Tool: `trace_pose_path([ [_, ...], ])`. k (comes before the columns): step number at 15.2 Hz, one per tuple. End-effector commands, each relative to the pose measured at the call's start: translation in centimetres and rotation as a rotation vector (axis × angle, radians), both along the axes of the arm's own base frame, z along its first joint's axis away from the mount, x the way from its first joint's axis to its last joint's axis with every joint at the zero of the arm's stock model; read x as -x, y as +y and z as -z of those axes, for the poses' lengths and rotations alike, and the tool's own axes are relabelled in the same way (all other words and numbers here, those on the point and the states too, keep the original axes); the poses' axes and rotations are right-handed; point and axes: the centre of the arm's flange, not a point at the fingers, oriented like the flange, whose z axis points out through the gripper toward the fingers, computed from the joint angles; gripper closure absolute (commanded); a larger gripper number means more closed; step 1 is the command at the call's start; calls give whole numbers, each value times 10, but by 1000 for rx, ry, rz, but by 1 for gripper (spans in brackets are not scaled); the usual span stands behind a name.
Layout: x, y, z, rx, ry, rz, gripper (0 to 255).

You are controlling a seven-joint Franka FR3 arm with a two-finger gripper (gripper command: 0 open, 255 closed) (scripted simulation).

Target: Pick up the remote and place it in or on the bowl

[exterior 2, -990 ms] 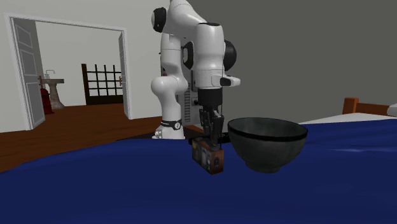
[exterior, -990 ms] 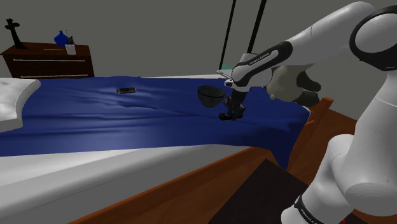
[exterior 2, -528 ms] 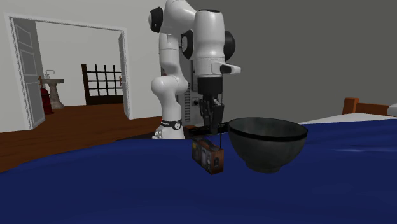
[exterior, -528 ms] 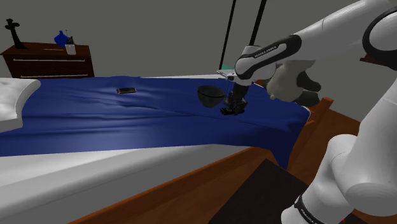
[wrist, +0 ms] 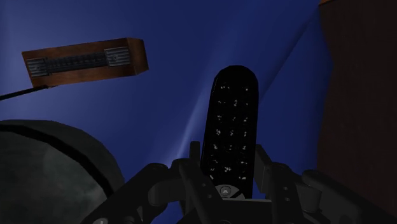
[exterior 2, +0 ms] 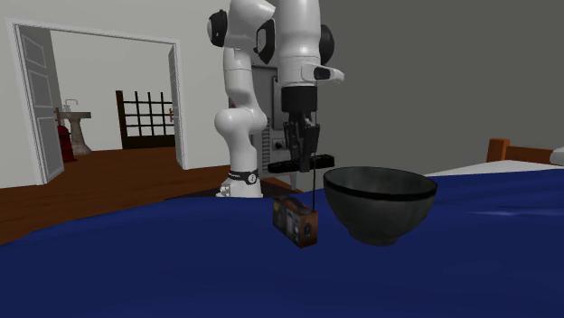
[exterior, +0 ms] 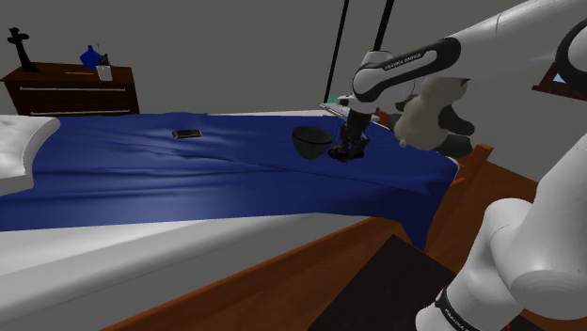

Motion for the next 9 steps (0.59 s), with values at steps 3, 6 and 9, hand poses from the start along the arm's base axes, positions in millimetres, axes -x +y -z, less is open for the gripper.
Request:
trace_pose_path([
  [3,1,0,-20,0,0,0,255],
  [6,1,0,-36,0,0,0,255],
  [9,1,0,-52,0,0,0,255],
])
